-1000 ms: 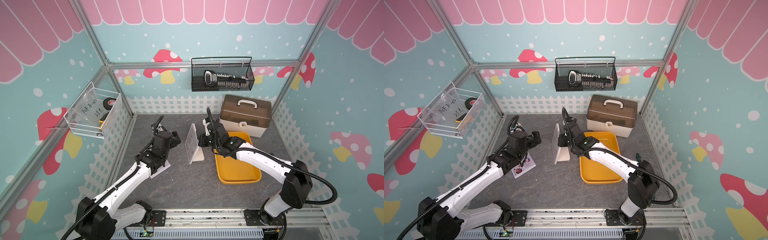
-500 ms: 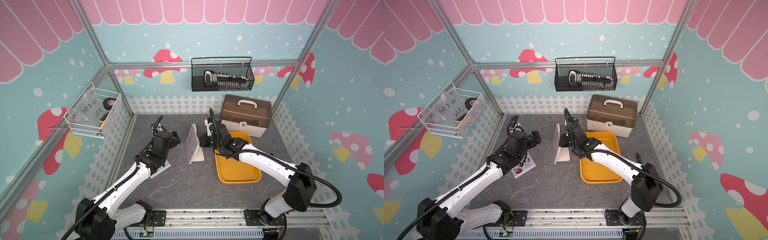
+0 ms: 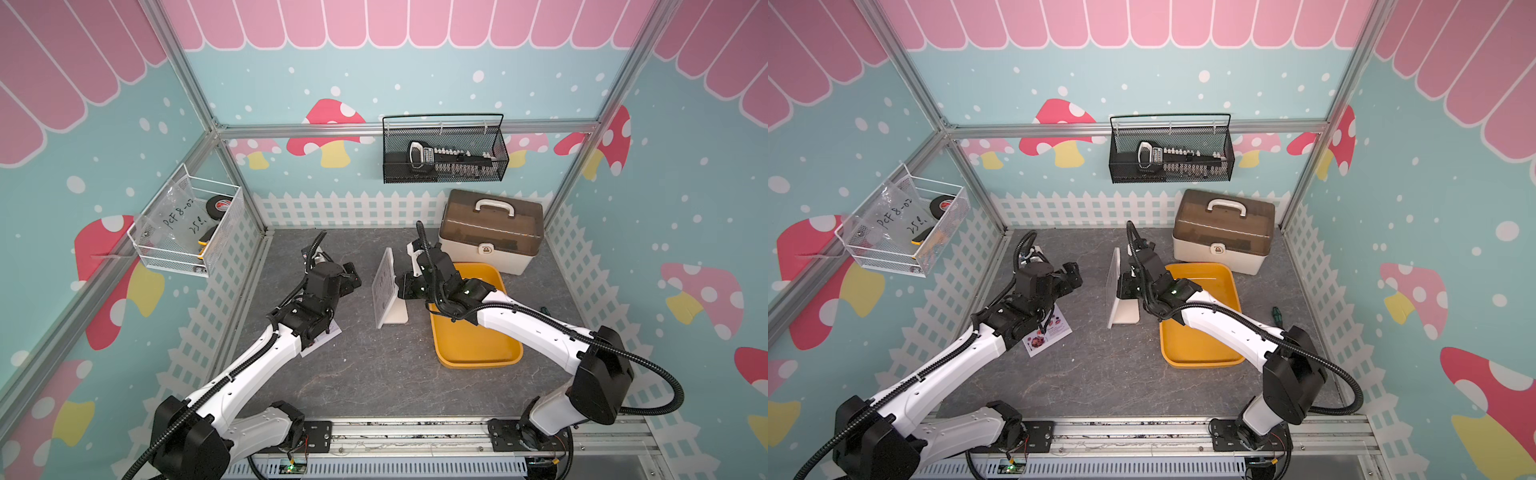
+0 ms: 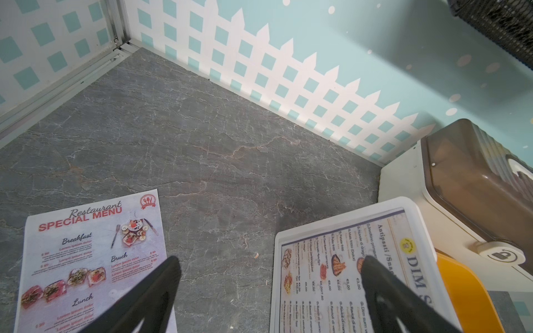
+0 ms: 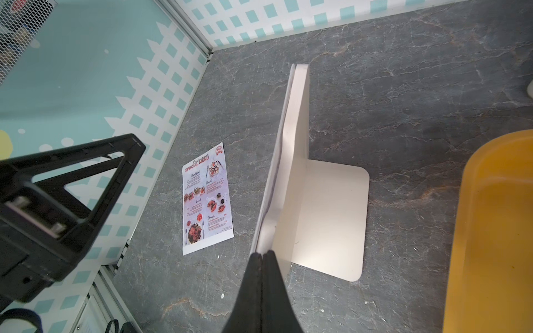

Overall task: Replace the menus in the menu holders
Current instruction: Adjust the menu at the menu holder.

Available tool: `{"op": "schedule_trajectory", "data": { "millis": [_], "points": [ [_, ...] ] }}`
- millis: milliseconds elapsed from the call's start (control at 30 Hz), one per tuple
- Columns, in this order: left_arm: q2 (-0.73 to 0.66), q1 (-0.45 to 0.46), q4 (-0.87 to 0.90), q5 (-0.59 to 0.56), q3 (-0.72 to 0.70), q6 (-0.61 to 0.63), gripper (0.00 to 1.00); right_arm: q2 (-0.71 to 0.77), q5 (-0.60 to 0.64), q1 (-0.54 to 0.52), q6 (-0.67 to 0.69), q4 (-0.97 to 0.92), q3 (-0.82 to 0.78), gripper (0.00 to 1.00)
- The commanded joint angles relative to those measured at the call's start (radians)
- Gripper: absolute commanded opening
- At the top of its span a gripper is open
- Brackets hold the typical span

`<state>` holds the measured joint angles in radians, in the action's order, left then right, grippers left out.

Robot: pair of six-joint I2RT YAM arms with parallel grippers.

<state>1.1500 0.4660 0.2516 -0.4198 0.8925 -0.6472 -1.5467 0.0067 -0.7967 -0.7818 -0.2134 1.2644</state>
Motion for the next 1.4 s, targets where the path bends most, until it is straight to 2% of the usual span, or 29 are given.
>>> {"op": "schedule_trajectory", "data": {
  "millis": [0, 300, 1167, 1367],
  "points": [
    [-0.013, 0.002, 0.009, -0.019, 0.002, 0.000, 0.98, 0.020, 0.002, -0.008, -0.014, -0.007, -0.013, 0.00],
    [-0.010, 0.002, 0.007, -0.018, 0.008, 0.004, 0.98, 0.031, 0.009, -0.009, 0.015, -0.007, 0.031, 0.00],
    [-0.016, 0.002, 0.009, -0.022, 0.005, 0.004, 0.98, 0.024, 0.004, -0.024, -0.011, -0.004, -0.036, 0.00],
    [-0.016, 0.002, 0.008, -0.022, 0.005, 0.001, 0.98, 0.050, 0.036, -0.024, 0.005, -0.007, -0.017, 0.00]
  ]
}}
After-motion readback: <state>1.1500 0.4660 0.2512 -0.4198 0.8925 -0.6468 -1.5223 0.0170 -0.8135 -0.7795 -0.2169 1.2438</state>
